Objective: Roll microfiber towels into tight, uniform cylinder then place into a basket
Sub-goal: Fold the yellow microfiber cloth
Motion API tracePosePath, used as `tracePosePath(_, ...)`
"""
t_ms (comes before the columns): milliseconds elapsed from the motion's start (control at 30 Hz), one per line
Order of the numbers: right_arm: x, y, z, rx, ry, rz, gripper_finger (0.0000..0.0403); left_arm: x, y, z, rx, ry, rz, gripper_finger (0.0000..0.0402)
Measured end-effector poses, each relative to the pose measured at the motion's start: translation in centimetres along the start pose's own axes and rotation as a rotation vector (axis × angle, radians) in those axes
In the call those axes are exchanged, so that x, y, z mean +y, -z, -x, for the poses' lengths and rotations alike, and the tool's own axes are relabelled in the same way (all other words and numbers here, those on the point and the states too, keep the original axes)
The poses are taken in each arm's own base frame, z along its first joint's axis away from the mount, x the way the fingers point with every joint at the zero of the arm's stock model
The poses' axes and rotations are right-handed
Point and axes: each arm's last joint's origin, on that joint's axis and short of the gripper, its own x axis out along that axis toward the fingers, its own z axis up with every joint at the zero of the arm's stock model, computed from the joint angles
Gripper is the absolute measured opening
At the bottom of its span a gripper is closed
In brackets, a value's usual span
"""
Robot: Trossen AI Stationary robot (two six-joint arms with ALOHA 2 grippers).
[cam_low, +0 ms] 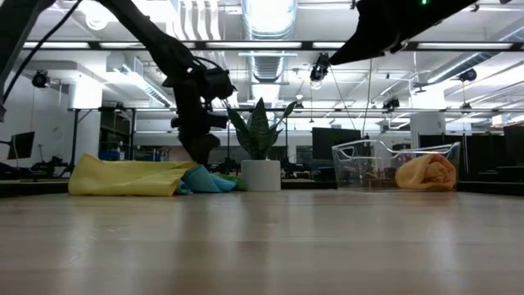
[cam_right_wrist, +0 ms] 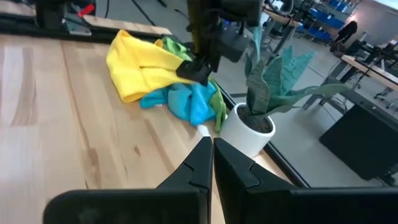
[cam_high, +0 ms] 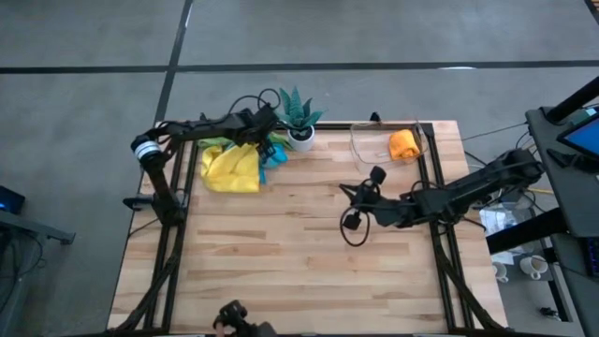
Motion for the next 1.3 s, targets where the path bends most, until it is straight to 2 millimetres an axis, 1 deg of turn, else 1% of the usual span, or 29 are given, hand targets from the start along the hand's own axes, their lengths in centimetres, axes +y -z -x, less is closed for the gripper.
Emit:
tracePosePath(233,-0.6,0.1,0.5,0.008,0.0,-0.038,0.0009,0.2,0.0,-0.3,0.014,-0.015,0.004,0.0253)
tracePosePath(333,-0.6,0.2,0.5,0.015,0.0,-0.041,0.0009,0.3,0.1,-0.4,0.017,-0.016,0.006,0.0238)
tracePosePath(400,-0.6,0.3,0.5,0.017,0.001,-0.04,0.0009,0.3,0.1,-0.5,0.019,-0.017,0.007,0.021)
tracePosePath(467,-0.6,0.3,0.5,0.017,0.001,-0.041,0.0009,0.2,0.2,-0.8,0.029,-0.015,0.005,0.0171)
tracePosePath(533,-0.6,0.3,0.5,0.017,0.001,-0.043,0.0009,0.1,0.3,-1.1,0.045,-0.013,-0.001,0.0122)
tracePosePath(633,-0.6,0.3,0.5,0.017,0.001,-0.043,0.0009,-0.1,0.4,-1.6,0.058,-0.011,-0.007,0.0035)
tracePosePath(667,-0.6,0.3,0.5,0.017,0.001,-0.043,0.0009,-0.1,0.4,-1.6,0.06,-0.011,-0.009,0.0018)
tracePosePath(733,-0.6,0.3,0.5,0.017,0.001,-0.042,0.0009,0.1,0.2,-1.0,0.054,-0.034,-0.017,0.0009)
tracePosePath(767,-0.6,0.3,0.5,0.017,0.001,-0.037,0.0009,0.3,0.0,-0.2,0.05,-0.051,-0.022,0.0005)
tracePosePath(833,-0.6,0.3,0.5,0.017,0.0,-0.031,0.0009,0.9,-0.8,2.6,-0.002,-0.068,-0.014,0.0002)
tracePosePath(900,-0.6,0.3,0.5,0.016,0.0,-0.025,0.0009,1.5,-1.7,6.4,-0.106,-0.073,0.008,0.0001)
tracePosePath(1000,-0.6,0.3,0.5,0.016,0.0,-0.025,0.0009,2.1,-1.8,12.5,-0.279,-0.059,0.057,0.0001)
tracePosePath(1067,-0.6,0.3,0.5,0.016,0.0,-0.025,0.0009,2.3,-1.4,16.6,-0.401,-0.035,0.105,0.0001)
tracePosePath(1133,-0.6,0.3,0.5,0.016,0.0,-0.027,0.0009,2.4,-0.4,20.4,-0.515,0.007,0.146,0.0)
tracePosePath(1233,-0.6,0.3,0.5,0.016,0.0,-0.041,0.0009,1.9,1.4,24.7,-0.646,0.106,0.201,0.0)
tracePosePath(1300,-0.6,0.3,0.5,0.016,0.0,-0.042,0.0009,1.2,2.3,26.7,-0.708,0.183,0.216,0.0)
